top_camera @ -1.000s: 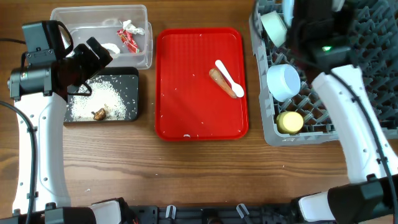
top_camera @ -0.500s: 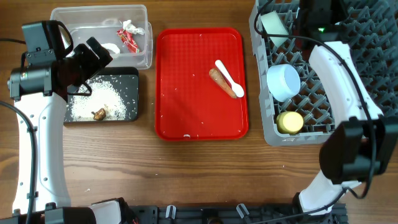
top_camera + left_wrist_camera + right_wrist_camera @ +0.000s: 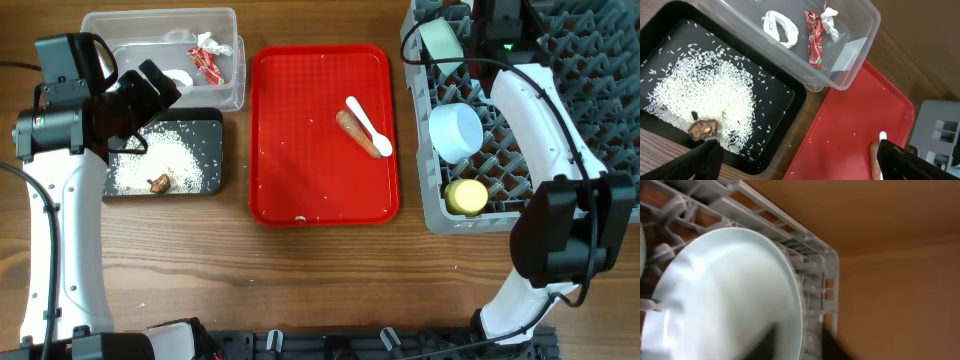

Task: Sort waste into correct bins and load items into the dishwasher rack
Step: 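Lift the plate right and stand it upright in the rack, then reach the left gripper to the carrot on the red tray and grasp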

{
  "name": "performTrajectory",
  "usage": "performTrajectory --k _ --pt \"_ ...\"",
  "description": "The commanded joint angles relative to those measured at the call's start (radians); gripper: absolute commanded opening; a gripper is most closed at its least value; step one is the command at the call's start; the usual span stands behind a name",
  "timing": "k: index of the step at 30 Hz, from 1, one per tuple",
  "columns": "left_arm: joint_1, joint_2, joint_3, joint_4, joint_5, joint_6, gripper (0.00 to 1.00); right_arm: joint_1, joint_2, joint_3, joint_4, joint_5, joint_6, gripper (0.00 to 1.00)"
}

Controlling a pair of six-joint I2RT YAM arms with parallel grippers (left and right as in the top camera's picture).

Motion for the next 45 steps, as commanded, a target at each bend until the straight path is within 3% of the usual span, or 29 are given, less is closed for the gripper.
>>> performTrajectory --k 1,5,8,11,13,16,19,21,24,28,33,43,45 --pt "0.004 0.008 0.003 -0.001 -0.002 -0.009 1.0 -0.007 0.009 0.001 0.0 -0.031 0.144 0.93" --pt "0.004 0.008 0.003 -0.001 -0.002 -0.009 1.0 -0.003 -0.026 0.002 -0.014 -0.033 0.28 0.97" --pt "0.004 0.008 0.003 -0.001 -0.002 -0.009 1.0 0.019 -0.106 0.002 -0.072 -0.151 0.372 0.98" --pt "0.004 0.008 0.003 0.0 -0.002 -0.009 1.0 0.037 -0.189 0.002 -0.158 -0.416 0.502 1.0" --pt "0.004 0.008 0.003 -0.001 -0.002 -0.009 1.0 0.04 -0.246 0.002 -0.227 -0.742 0.541 1.0" --pt "0.004 0.008 0.003 -0.001 -0.002 -0.009 1.0 0.04 -0.266 0.002 -0.241 -1.083 0.566 1.0" --pt "0.004 0.008 0.003 -0.001 -0.002 -0.009 1.0 0.04 -0.243 0.002 -0.254 -1.283 0.687 1.0" --pt "0.004 0.008 0.003 -0.001 -0.002 -0.009 1.0 0.04 -0.22 0.0 -0.285 -1.3 0.701 0.99" --pt "0.004 0.008 0.003 -0.001 -0.002 -0.009 1.0 0.047 -0.18 -0.001 -0.332 -1.3 0.712 0.89" --pt "0.004 0.008 0.003 0.0 -0.002 -0.009 1.0 0.091 -0.13 -0.001 -0.373 -1.236 0.727 0.83" --pt "0.004 0.008 0.003 -0.001 -0.002 -0.009 1.0 0.165 -0.097 -0.001 -0.427 -1.048 0.756 0.82" --pt "0.003 0.008 0.003 -0.071 0.16 -0.014 1.0 0.162 -0.109 0.0 -0.471 -1.036 0.774 0.83" --pt "-0.011 0.013 0.003 -0.045 0.229 -0.009 0.9 0.143 -0.13 0.0 -0.473 -1.036 0.774 0.83"
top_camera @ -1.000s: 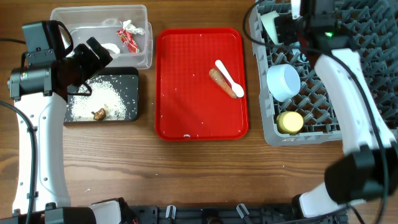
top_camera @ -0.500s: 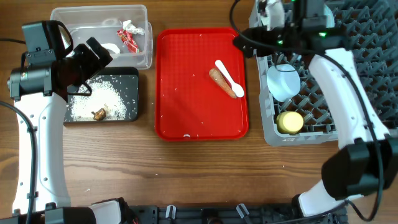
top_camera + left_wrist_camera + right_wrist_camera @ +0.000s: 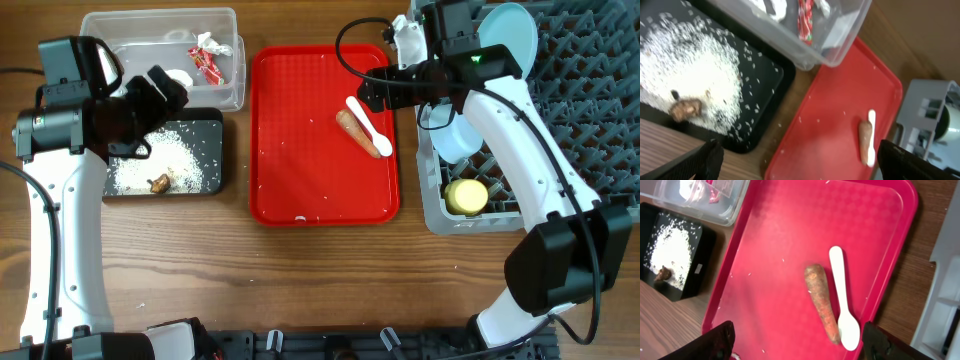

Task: Sort waste into correct bins and load items into the dishwasher rack
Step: 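Reach the left gripper to the carrot on the red tray and grasp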

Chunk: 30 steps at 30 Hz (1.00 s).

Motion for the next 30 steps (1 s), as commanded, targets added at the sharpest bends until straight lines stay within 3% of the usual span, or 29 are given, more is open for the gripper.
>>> performTrajectory --k 1,4,10,11,13,20,23,30 --pt "-0.029 0.016 0.003 0.027 0.128 -0.006 0.84 -0.039 -0.034 0.002 -0.002 0.014 0.014 0.83" --pt "-0.158 0.059 0.003 0.073 0.119 -0.027 0.82 -0.091 -0.095 0.002 0.023 0.014 0.032 0.89" --pt "-0.521 0.256 0.003 0.309 -0.066 -0.25 0.8 -0.223 -0.22 0.002 0.048 0.014 0.093 0.95" --pt "-0.583 0.311 0.011 0.36 -0.102 -0.305 0.71 -0.252 -0.245 0.002 0.039 0.014 0.097 0.96" --pt "-0.648 0.409 0.049 0.396 -0.127 -0.391 0.68 -0.282 -0.27 0.002 0.021 0.014 0.098 0.96" --pt "-0.769 0.703 0.228 0.417 -0.204 -0.451 0.78 -0.293 -0.282 0.002 -0.038 0.016 0.092 0.97" --pt "-0.785 0.732 0.23 0.417 -0.277 -0.458 0.8 -0.293 -0.282 0.002 -0.049 0.034 0.092 0.98" --pt "-0.783 0.761 0.23 0.429 -0.282 -0.397 0.84 -0.293 -0.282 0.002 -0.049 0.034 0.092 0.98"
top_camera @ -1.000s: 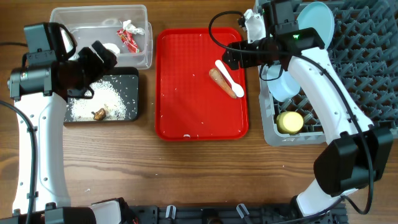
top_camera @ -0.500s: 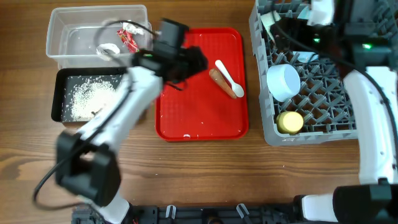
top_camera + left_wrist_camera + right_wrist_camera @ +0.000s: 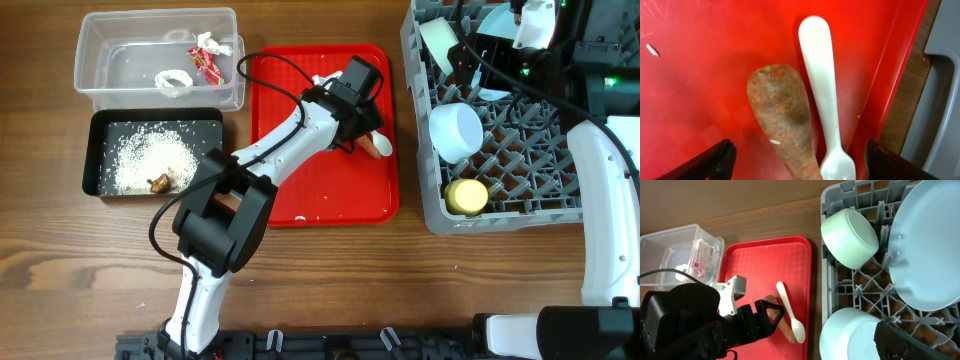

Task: Sort waste into correct bins and load items into the dishwasher rack
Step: 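Reach the left gripper to the carrot on the red tray and grasp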

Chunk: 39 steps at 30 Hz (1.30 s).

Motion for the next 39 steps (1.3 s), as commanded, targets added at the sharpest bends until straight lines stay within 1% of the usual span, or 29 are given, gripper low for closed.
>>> performTrajectory --k 1,4,7,9,12,14,15,16,21,23,24,28,32,34,35,37,39 --pt "0.003 0.041 0.023 0.007 -0.018 0.05 0.84 0.002 -0.015 0.003 -0.002 0.018 0.003 0.99" --pt "0.011 0.082 0.026 0.007 0.063 0.072 0.82 0.002 -0.015 0.003 -0.005 0.018 0.003 0.99" --pt "0.014 0.087 0.032 -0.006 0.066 0.078 0.74 0.002 -0.015 0.003 -0.005 0.018 0.003 0.99" --pt "0.014 0.087 0.061 -0.066 0.036 0.098 0.65 0.002 -0.015 0.002 -0.005 0.018 0.003 0.99" --pt "0.018 0.087 0.133 -0.211 -0.038 0.154 0.64 0.002 -0.015 0.002 -0.007 0.018 0.003 0.99" --pt "0.025 0.087 0.185 -0.304 -0.085 0.219 0.64 0.002 -0.015 0.002 -0.007 0.018 0.003 0.99" --pt "0.031 0.087 0.206 -0.335 -0.107 0.253 0.64 0.002 -0.015 0.003 -0.007 0.018 0.003 0.99" --pt "0.037 0.087 0.21 -0.335 -0.106 0.282 0.64 0.002 -0.015 0.002 -0.007 0.018 0.003 0.99" --pt "0.053 0.089 0.21 -0.339 -0.107 0.281 0.65 0.002 -0.015 0.003 -0.014 0.018 0.003 0.99" --pt "0.05 0.089 0.21 -0.337 -0.077 0.277 0.65 0.002 -0.015 0.003 -0.018 0.018 0.003 0.99" --pt "0.044 0.089 0.21 -0.336 -0.039 0.275 0.65 0.002 -0.015 0.002 -0.019 0.018 0.003 1.0" --pt "0.006 0.095 0.21 -0.329 -0.024 0.149 0.65 0.002 -0.015 0.002 -0.02 0.018 0.003 1.0" --pt "-0.026 0.156 0.21 -0.286 -0.021 0.091 0.66 0.002 -0.015 0.002 -0.024 0.018 0.003 0.99" --pt "-0.028 0.188 0.21 -0.278 0.014 0.09 0.66 0.002 -0.015 0.002 -0.029 0.018 0.003 0.99" --pt "-0.021 0.193 0.21 -0.275 0.034 0.09 0.65 0.002 -0.015 0.003 -0.031 0.018 0.003 0.99" --pt "-0.008 0.193 0.21 -0.274 0.047 0.089 0.57 0.002 -0.015 0.002 -0.033 0.018 0.002 0.99" --pt "0.002 0.193 0.211 -0.278 0.067 0.089 0.44 0.002 -0.015 0.002 -0.035 0.018 0.002 1.0"
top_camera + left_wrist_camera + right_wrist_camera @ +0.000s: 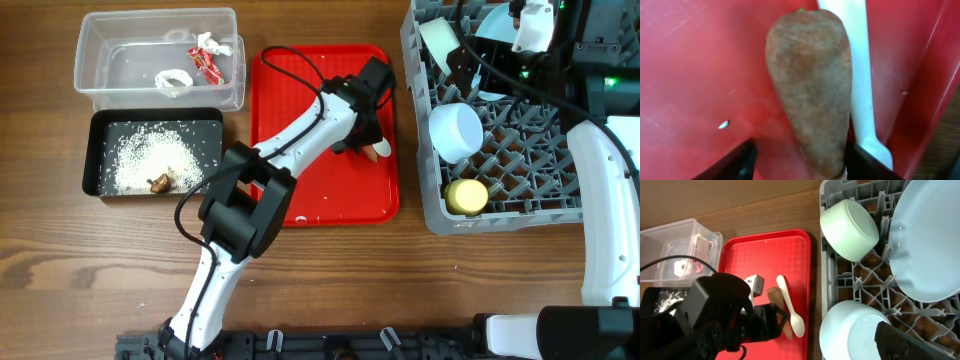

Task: Sort waste into correct bins and load items into the dishwasher rack
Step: 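Reach the left gripper to the carrot on the red tray and grasp, then carry the carrot left and drop it onto the black tray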

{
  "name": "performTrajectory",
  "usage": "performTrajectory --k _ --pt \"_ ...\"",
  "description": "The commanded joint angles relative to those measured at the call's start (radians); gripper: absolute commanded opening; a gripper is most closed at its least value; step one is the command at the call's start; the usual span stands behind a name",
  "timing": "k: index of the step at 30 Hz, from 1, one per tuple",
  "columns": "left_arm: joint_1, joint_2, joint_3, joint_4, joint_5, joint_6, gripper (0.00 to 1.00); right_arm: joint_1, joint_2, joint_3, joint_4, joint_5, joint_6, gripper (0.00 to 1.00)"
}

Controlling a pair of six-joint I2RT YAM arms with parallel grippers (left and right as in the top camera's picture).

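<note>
An orange-brown carrot [810, 85] lies on the red tray [300, 150], with a white plastic spoon [860, 90] touching its right side. My left gripper [802, 162] is open and low over the carrot, one finger on each side of its narrow end. From overhead it sits at the tray's right side [365, 125], hiding most of the carrot. My right gripper [797, 345] hangs open and empty high over the grey dishwasher rack [425, 200], looking down on the tray and the rack.
The rack holds a pale bowl [438, 40], a white cup [455, 132], a yellow cup [465, 197] and a light blue plate [925, 245]. A clear bin [130, 75] with wrappers and a black bin [200, 120] of rice stand left of the tray.
My left gripper is lower and closer to the carrot, its fingers now down on either side of it. Carrot and spoon lie where they were. The right arm has barely moved.
At first my left gripper hung over the bins and the right was close against the plate in the rack. Then the right was open over the tray, the plate standing in the rack. Later the right was above the rack, the left over the carrot, now lower.
</note>
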Motion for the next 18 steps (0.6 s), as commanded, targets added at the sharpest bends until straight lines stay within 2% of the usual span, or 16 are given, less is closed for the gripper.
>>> performTrajectory --k 1,5,7,12,18 --pt "0.027 0.041 -0.005 -0.012 0.044 -0.023 0.38 0.002 -0.015 0.003 -0.003 0.018 0.002 1.0" --pt "0.029 0.036 0.014 -0.039 0.043 -0.021 0.12 0.002 -0.015 0.003 -0.004 0.018 0.0 1.0" --pt "0.035 0.023 0.031 -0.063 0.04 -0.018 0.05 0.002 -0.015 0.003 -0.004 0.018 0.0 0.99" --pt "0.084 -0.074 0.05 -0.159 -0.037 -0.014 0.04 0.002 -0.015 0.003 -0.003 0.017 0.0 1.0" --pt "0.197 -0.244 0.05 -0.293 -0.058 -0.014 0.04 0.002 -0.014 0.003 -0.003 0.018 0.0 0.99"
